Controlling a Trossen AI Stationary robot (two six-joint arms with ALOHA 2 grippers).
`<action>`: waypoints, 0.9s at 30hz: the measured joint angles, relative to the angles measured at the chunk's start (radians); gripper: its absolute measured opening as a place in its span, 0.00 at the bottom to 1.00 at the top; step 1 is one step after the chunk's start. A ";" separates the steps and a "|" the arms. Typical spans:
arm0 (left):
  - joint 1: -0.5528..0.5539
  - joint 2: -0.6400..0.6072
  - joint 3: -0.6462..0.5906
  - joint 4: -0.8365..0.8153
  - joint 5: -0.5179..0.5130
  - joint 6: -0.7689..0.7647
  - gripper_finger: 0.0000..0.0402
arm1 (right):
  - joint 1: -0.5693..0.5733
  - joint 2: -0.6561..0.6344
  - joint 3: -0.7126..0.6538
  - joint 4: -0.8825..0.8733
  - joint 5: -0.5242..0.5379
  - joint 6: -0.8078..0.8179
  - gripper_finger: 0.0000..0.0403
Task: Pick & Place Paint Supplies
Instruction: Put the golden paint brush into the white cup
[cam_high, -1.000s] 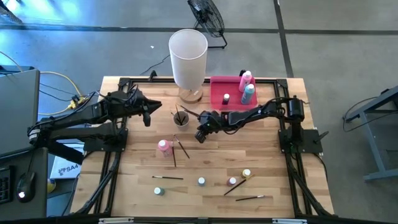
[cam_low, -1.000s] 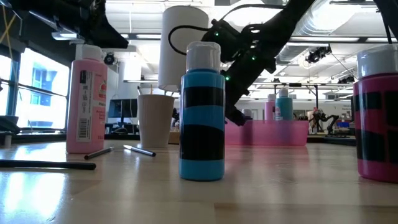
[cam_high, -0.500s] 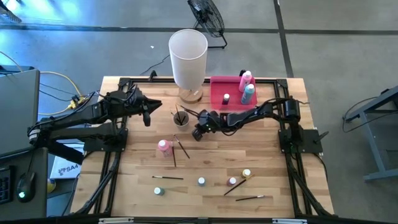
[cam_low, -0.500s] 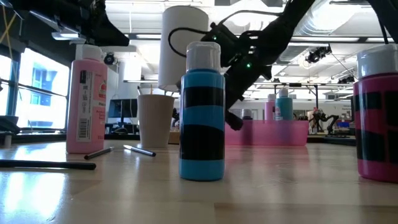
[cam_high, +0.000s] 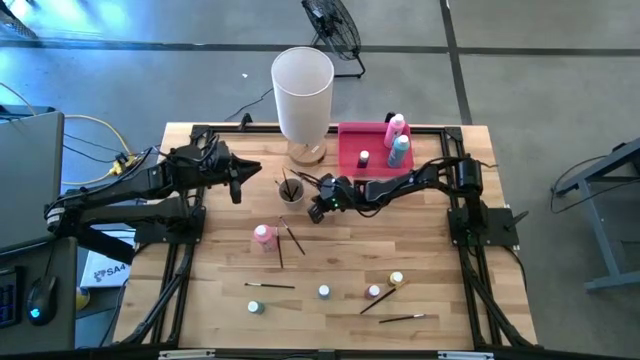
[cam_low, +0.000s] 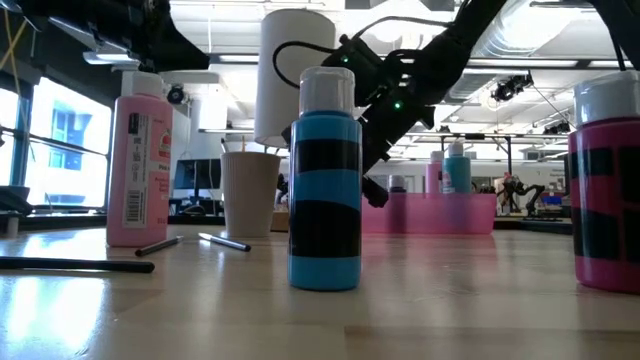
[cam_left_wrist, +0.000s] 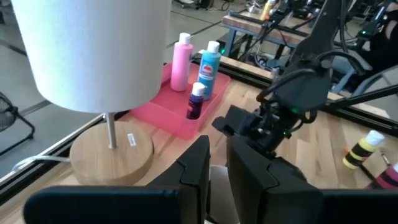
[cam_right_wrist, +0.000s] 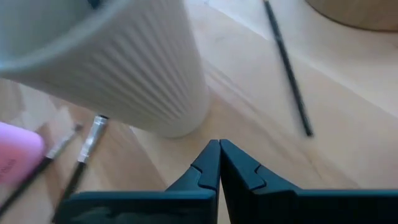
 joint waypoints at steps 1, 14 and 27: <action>0.000 0.000 0.000 -0.001 0.000 -0.005 0.13 | -0.006 -0.007 0.000 -0.027 0.001 0.000 0.01; 0.000 0.118 -0.001 0.000 0.022 -0.118 0.13 | -0.045 -0.210 0.002 -0.164 -0.068 -0.138 0.01; 0.000 0.134 -0.001 0.004 0.027 -0.156 0.13 | -0.082 -0.297 0.002 -0.262 -0.167 -0.231 0.01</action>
